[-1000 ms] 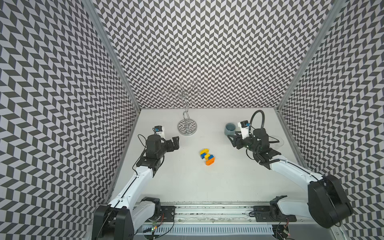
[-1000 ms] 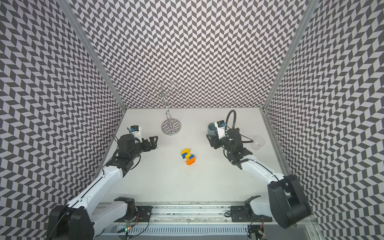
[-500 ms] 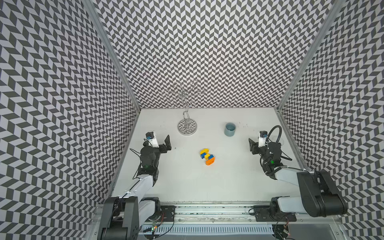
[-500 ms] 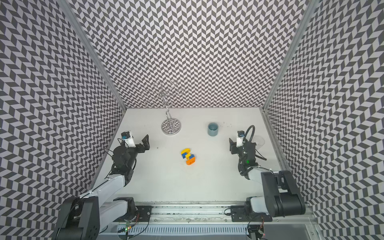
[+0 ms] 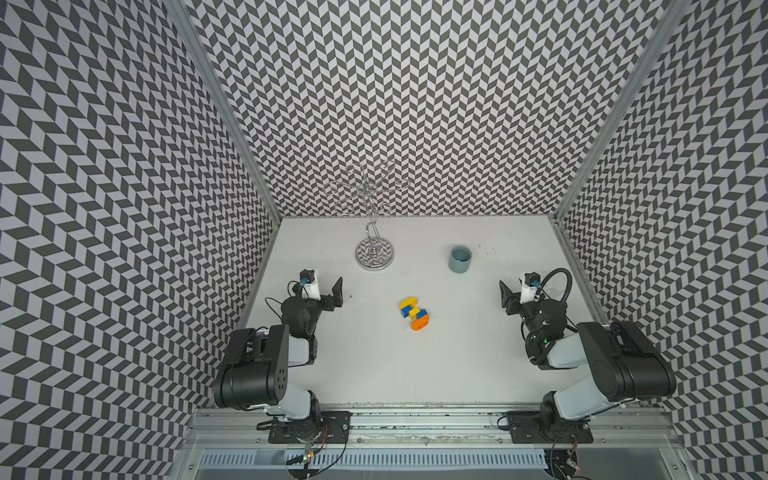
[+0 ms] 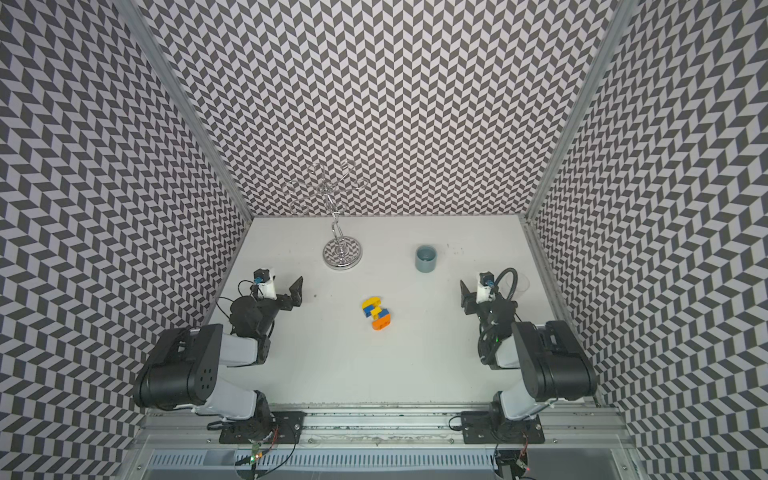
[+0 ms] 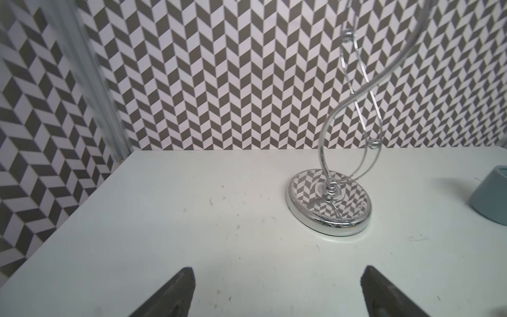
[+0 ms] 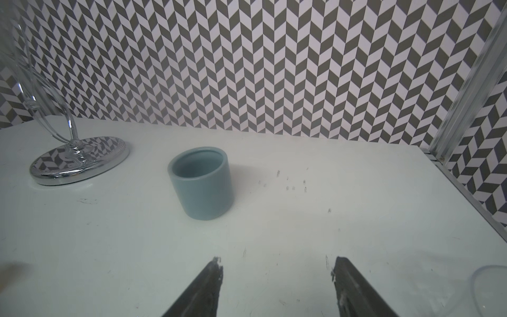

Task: Assemble the letter s with lego
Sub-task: Reset both arms

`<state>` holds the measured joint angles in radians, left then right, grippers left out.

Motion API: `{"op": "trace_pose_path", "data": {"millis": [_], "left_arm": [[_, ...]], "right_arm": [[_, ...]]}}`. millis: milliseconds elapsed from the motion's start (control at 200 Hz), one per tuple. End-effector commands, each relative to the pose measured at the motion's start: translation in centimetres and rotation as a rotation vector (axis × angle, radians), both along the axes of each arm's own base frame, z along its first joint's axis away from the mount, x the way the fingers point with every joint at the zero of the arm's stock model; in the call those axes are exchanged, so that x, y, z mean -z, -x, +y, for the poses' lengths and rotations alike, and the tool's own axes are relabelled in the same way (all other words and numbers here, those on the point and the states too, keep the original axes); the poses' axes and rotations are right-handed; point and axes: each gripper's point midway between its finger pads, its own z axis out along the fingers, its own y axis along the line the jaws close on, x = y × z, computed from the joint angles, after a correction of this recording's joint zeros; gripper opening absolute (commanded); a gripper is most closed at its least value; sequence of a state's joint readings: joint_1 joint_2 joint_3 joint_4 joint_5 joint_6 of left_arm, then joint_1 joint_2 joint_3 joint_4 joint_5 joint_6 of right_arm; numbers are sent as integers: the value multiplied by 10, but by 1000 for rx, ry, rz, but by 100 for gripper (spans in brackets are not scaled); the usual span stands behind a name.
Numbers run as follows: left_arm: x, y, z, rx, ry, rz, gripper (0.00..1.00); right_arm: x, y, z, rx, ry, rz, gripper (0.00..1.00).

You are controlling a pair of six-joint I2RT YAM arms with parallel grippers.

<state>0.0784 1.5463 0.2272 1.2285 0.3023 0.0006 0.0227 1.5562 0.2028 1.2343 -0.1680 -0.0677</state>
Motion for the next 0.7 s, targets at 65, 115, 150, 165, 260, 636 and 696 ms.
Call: {"op": "trace_pose_path", "data": {"millis": [65, 115, 150, 165, 260, 636, 696], "left_arm": [[-14, -7, -8, 31, -49, -61, 100], [-17, -5, -8, 29, -43, -90, 100], [-14, -6, -8, 29, -47, -70, 100], [-13, -7, -8, 30, -48, -62, 100], [-16, -5, -7, 19, -47, -81, 100], [-16, -5, -7, 20, -49, -74, 100], [-16, -5, -7, 19, -49, -74, 100]], "right_arm": [[-31, -15, -16, 86, -32, -97, 81], [-31, -16, -17, 93, -34, -102, 86], [-32, -15, -17, 94, -33, -107, 90], [-32, -15, -17, 93, -34, -108, 93], [-33, -13, -17, 97, -37, -118, 100], [-32, -15, -21, 117, -37, -110, 100], [-32, -15, -20, 111, -32, -109, 100]]}}
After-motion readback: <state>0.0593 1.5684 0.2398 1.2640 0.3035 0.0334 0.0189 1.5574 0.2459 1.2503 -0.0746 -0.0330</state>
